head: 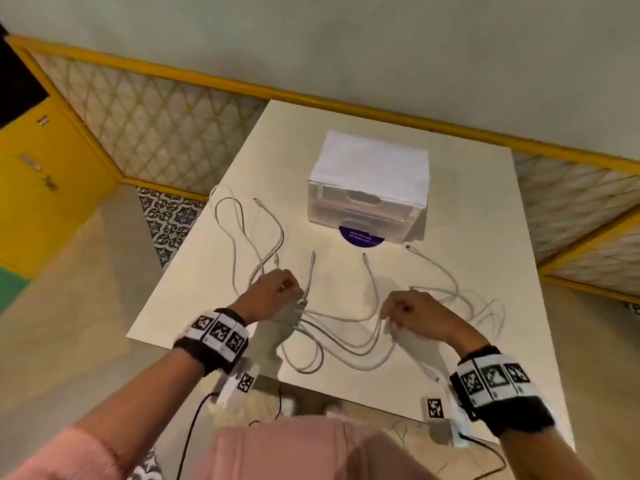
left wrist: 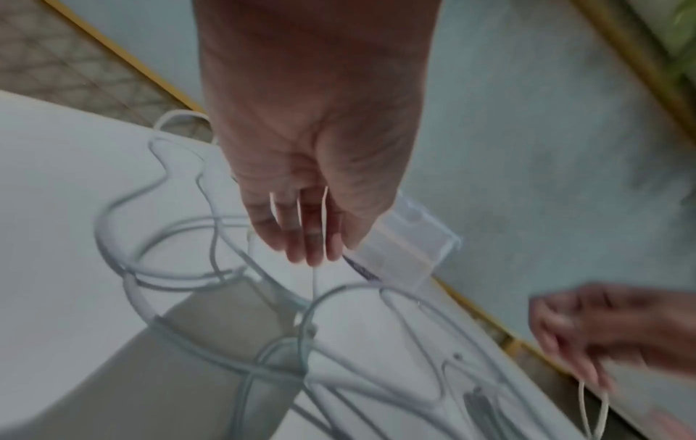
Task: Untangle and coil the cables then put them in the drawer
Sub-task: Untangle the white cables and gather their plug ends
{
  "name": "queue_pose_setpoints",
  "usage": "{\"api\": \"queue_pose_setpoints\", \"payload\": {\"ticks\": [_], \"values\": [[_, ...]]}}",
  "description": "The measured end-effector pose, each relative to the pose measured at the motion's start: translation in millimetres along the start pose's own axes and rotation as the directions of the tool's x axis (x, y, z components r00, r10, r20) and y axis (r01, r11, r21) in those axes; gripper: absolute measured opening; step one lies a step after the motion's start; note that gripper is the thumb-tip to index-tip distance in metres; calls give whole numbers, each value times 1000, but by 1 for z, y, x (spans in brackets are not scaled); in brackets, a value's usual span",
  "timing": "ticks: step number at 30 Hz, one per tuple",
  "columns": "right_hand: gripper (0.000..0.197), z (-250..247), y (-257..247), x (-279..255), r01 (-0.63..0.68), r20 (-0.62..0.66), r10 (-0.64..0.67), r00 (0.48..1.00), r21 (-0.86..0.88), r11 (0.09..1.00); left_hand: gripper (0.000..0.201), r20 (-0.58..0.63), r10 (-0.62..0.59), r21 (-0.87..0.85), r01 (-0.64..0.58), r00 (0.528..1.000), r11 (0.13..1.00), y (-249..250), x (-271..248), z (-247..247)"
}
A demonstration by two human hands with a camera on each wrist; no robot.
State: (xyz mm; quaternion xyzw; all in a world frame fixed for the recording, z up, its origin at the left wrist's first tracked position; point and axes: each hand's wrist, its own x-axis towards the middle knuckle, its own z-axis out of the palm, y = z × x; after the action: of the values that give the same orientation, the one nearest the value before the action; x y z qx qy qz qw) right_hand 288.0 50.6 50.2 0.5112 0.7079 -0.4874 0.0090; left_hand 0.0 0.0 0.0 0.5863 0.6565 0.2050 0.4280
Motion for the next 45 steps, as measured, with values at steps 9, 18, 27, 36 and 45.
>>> {"api": "queue_pose_setpoints", "payload": {"ticks": [9,18,27,36,45], "values": [[21,21,-32,27,62,-22,-60,998,126,990,10,36,-76,292,62,996,954,-2,33,22],[68,-5,-80,42,301,-188,-270,944,161,940,7,-124,316,-592,-325,941,737,144,20,-48],[13,1,-88,81,380,-114,-381,918,-35,925,10,-407,287,-707,-498,867,503,167,-3,-103],[21,-26,-33,72,309,-192,-307,932,-22,951,21,-609,-24,-483,-346,793,805,77,-3,-100],[25,-34,-124,47,498,-115,-521,846,-181,848,14,-445,234,-288,-386,864,876,106,11,-29]]}}
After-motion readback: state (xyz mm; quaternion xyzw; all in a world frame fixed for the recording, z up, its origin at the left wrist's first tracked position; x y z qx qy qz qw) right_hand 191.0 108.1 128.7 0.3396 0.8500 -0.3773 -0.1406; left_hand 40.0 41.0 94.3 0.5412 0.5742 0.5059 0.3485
